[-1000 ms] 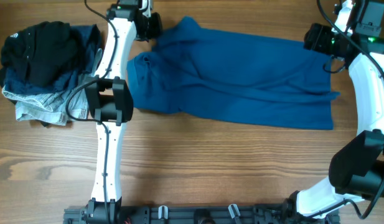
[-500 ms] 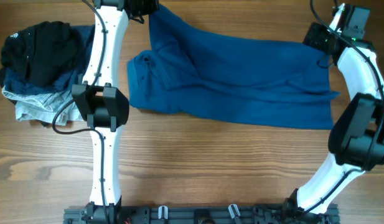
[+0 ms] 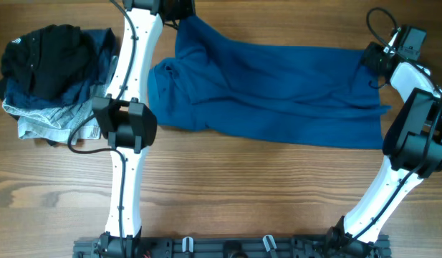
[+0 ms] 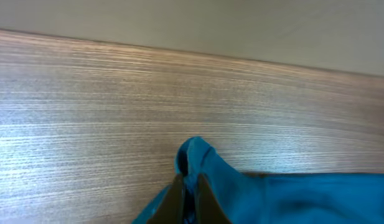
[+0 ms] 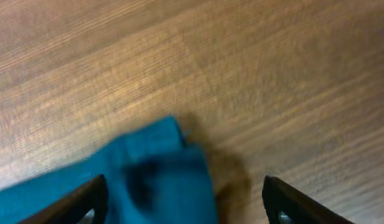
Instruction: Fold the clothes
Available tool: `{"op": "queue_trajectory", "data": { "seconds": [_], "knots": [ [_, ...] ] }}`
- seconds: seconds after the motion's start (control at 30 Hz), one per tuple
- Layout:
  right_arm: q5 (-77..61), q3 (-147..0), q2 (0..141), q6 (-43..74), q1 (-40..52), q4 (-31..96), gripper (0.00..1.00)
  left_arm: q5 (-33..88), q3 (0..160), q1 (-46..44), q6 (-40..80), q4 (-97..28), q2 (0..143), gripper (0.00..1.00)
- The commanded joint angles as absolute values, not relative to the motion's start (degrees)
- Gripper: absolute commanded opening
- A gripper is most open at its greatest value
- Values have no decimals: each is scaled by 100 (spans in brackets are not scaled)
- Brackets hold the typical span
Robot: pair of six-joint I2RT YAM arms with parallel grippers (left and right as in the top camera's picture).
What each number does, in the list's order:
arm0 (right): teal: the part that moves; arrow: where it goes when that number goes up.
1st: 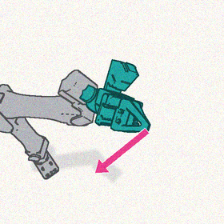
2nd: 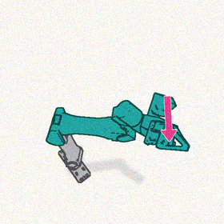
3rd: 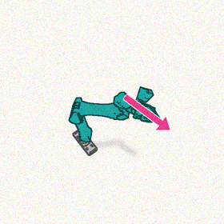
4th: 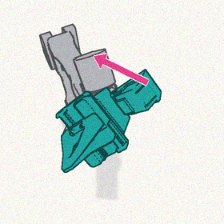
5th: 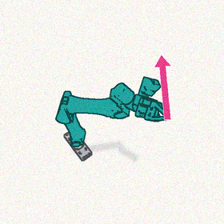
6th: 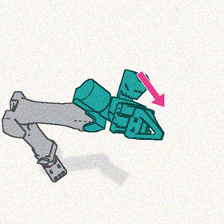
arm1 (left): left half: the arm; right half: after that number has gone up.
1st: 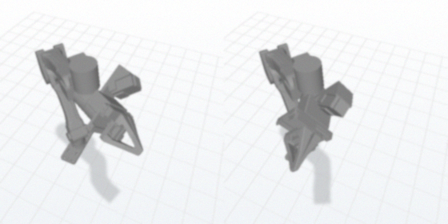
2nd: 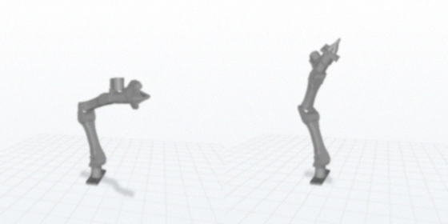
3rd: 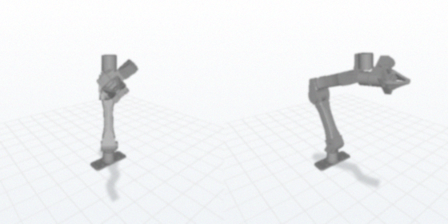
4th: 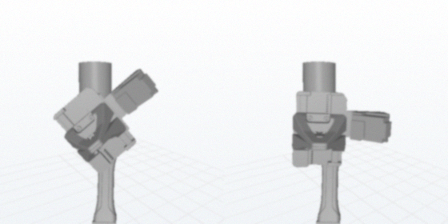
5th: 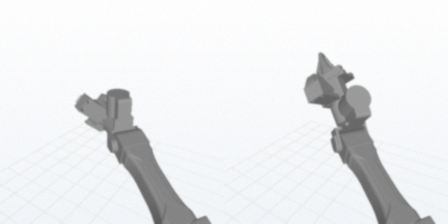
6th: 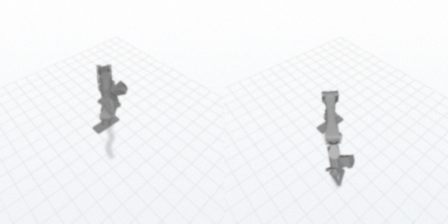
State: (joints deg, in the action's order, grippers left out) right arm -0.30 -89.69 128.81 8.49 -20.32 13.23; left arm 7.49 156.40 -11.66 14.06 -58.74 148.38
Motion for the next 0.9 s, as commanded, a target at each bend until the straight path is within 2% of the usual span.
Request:
{"op": "queue_trajectory", "data": {
  "seconds": [0.0, 0.1, 0.2, 0.53, 0.87],
  "knots": [
    [-482, -9736, 12943, 1020, -2023, 2355, 79, 438, 15718, -1223, 1374, -5972, 14774, 4],
    [-561, -10777, 12943, 895, -2023, 3627, 80, 438, 15718, -1223, 1374, -6047, 14774, 4],
    [-585, -11467, 12945, 701, -2023, 4257, 80, 440, 15718, -1227, 1374, -6117, 14774, 4],
    [-784, -11603, 13552, 464, -2014, 4501, 79, 438, 15718, -1315, 1372, -6348, 14774, 4],
    [-768, -11596, 14075, 480, -1977, 3859, 72, 436, 15718, -1323, 1369, -6392, 14774, 4]
  ]
}}
